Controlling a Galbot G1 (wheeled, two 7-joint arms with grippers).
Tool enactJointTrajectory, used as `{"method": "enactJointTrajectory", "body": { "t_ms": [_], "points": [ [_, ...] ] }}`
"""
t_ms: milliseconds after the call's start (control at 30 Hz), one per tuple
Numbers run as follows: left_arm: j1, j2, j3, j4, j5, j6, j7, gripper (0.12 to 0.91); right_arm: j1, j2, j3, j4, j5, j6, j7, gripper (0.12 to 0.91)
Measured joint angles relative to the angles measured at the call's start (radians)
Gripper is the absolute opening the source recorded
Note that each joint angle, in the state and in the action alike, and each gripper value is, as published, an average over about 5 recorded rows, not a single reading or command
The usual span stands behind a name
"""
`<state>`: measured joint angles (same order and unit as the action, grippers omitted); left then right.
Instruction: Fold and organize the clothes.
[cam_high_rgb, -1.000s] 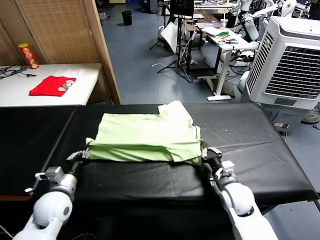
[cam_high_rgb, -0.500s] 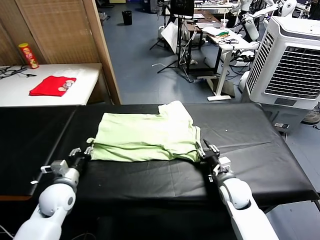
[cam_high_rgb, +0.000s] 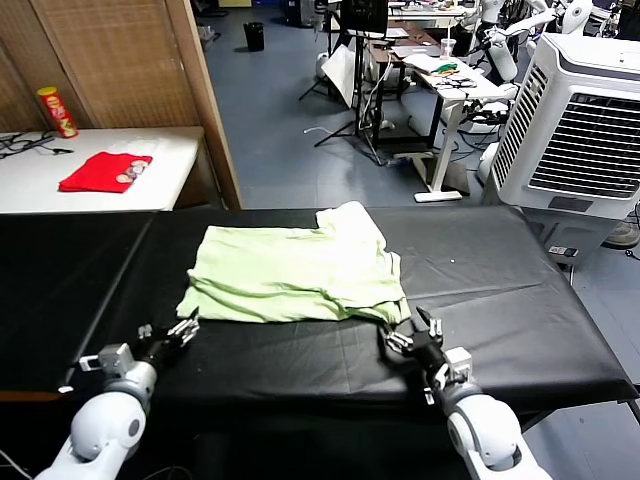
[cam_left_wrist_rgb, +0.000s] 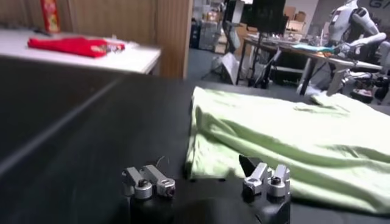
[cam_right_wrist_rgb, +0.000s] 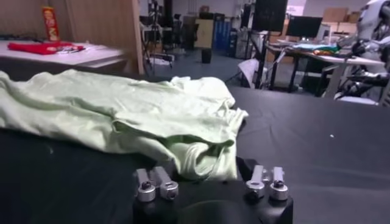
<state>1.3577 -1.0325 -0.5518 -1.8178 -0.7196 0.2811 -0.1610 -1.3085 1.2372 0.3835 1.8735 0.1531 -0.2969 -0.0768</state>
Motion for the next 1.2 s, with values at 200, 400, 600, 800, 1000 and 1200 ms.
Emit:
{"method": "enactJointTrajectory", "body": {
  "t_ms": [200, 400, 600, 800, 1000, 1200],
  "points": [
    [0.004, 0.005, 0.001, 0.002, -0.003, 0.000, 0.020, 0.410, -0.012, -0.007, 0.001, 0.009, 0.001, -0.005, 0.009, 0.121],
    [0.029, 0.026, 0.000, -0.031, 0.070, 0.009, 0.007, 0.141, -0.056, -0.036, 0.024, 0.068, 0.025, -0.031, 0.028, 0.121],
    [0.097, 0.046, -0.002, -0.107, 0.156, 0.021, 0.006, 0.127, -0.161, -0.075, 0.060, 0.159, 0.047, -0.095, 0.070, 0.121],
    [0.221, 0.043, -0.023, -0.211, 0.199, 0.036, -0.011, 0.127, -0.278, -0.090, 0.096, 0.241, 0.063, -0.152, 0.085, 0.121],
    [0.374, 0.042, -0.057, -0.315, 0.200, 0.053, -0.045, 0.127, -0.365, -0.096, 0.134, 0.301, 0.079, -0.161, 0.079, 0.178],
    [0.457, 0.029, -0.098, -0.389, 0.182, 0.089, -0.101, 0.167, -0.430, -0.098, 0.168, 0.366, 0.101, -0.161, 0.069, 0.487]
  ]
}}
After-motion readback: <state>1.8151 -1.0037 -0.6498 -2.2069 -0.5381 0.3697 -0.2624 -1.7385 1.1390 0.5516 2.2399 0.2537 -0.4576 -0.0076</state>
